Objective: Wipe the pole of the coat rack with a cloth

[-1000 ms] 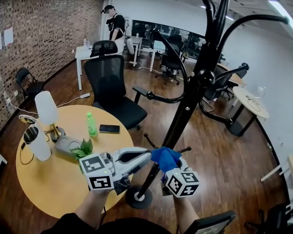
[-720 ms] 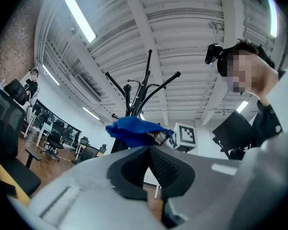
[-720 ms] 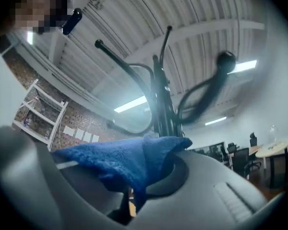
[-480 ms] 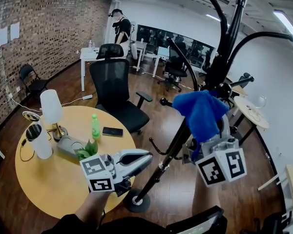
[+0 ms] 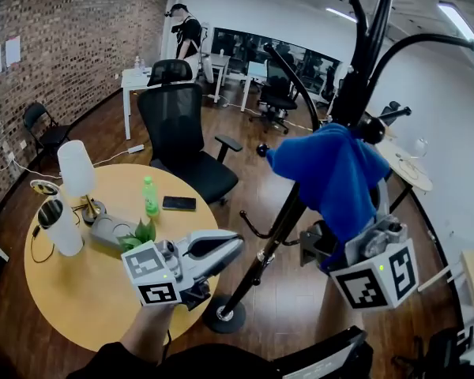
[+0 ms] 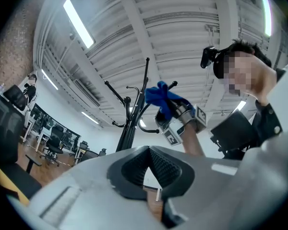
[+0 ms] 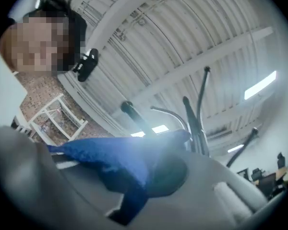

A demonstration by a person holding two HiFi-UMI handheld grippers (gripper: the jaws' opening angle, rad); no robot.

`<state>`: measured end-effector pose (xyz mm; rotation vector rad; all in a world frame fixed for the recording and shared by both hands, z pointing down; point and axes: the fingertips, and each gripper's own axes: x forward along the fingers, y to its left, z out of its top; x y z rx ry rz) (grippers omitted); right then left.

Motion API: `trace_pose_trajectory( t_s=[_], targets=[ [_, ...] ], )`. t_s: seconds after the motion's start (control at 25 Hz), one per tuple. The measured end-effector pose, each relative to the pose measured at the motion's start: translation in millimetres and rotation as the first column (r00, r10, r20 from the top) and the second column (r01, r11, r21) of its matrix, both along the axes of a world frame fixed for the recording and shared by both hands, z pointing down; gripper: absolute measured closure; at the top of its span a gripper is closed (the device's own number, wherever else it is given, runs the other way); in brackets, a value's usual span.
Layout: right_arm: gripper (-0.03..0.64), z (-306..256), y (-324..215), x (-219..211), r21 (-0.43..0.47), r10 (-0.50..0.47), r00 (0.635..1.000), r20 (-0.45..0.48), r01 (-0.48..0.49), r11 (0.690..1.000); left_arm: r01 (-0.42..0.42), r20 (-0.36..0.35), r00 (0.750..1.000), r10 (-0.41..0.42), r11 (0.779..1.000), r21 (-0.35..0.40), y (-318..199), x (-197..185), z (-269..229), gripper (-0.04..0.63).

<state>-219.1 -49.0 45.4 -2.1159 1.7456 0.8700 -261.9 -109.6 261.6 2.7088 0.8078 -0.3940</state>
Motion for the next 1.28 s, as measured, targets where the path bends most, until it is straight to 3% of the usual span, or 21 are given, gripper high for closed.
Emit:
trace_pose_trajectory(
  t_s=[0.12,0.2,0.4,0.6,0.76,0.88,1.0,1.08,1.2,1.24,1.28],
  targets=[
    [0.593,43.9,-8.5,65.0,-0.072,0.126,0.978,0.165,-0.115,0.991,-0.02,0.019,1.0,0.02,1.0,-0.011,1.9,-1.9,7.3,0.594],
    [0.592,80.9,-14.0,92.9,-0.136,0.173,0.956,0.238,-0.143,0.98,-0.031,0.032,0.999,0.032,0.999,-0.019,3.6,-2.3,14.0,0.592],
    [0.594,171.4,-21.0,98.5,-0.288,0.258,0.922,0.29,-0.173,0.942,-0.067,0.071,0.995,0.071,0.996,-0.057,7.7,-3.4,35.8,0.593],
    [0.594,275.6,-29.4,95.7,-0.458,0.263,0.887,0.379,-0.067,0.886,-0.048,0.112,0.992,0.059,0.994,-0.095,10.5,0.4,57.2,0.594],
    [0.594,368.8,-43.6,85.9,-0.579,0.245,0.84,0.485,0.099,0.809,0.028,0.169,0.986,-0.005,0.991,-0.133,9.1,5.8,80.6,0.592],
    [0.594,412.0,-45.6,76.3,-0.573,0.168,0.809,0.563,0.236,0.784,0.138,0.219,0.97,-0.104,0.98,-0.143,9.0,11.7,100.6,0.593],
    [0.594,411.6,-38.9,65.0,-0.495,0.009,0.774,0.633,0.396,0.773,0.279,0.271,0.934,-0.232,0.949,-0.148,13.6,20.1,122.1,0.593],
    [0.594,402.6,-28.5,49.9,-0.429,-0.14,0.724,0.676,0.541,0.723,0.366,0.305,0.901,-0.309,0.919,-0.148,21.9,27.1,136.1,0.593],
    [0.594,391.1,-3.0,22.8,-0.339,-0.355,0.611,0.708,0.735,0.588,0.495,0.357,0.834,-0.421,0.857,-0.145,41.0,24.8,153.7,0.594],
    [0.594,393.1,5.9,24.2,-0.33,-0.377,0.598,0.708,0.751,0.572,0.526,0.373,0.813,-0.446,0.839,-0.143,47.0,23.0,158.8,0.593],
    [0.594,400.2,13.9,33.3,-0.337,-0.365,0.608,0.705,0.74,0.582,0.548,0.388,0.796,-0.463,0.824,-0.14,51.9,22.3,163.7,0.593]
  ],
)
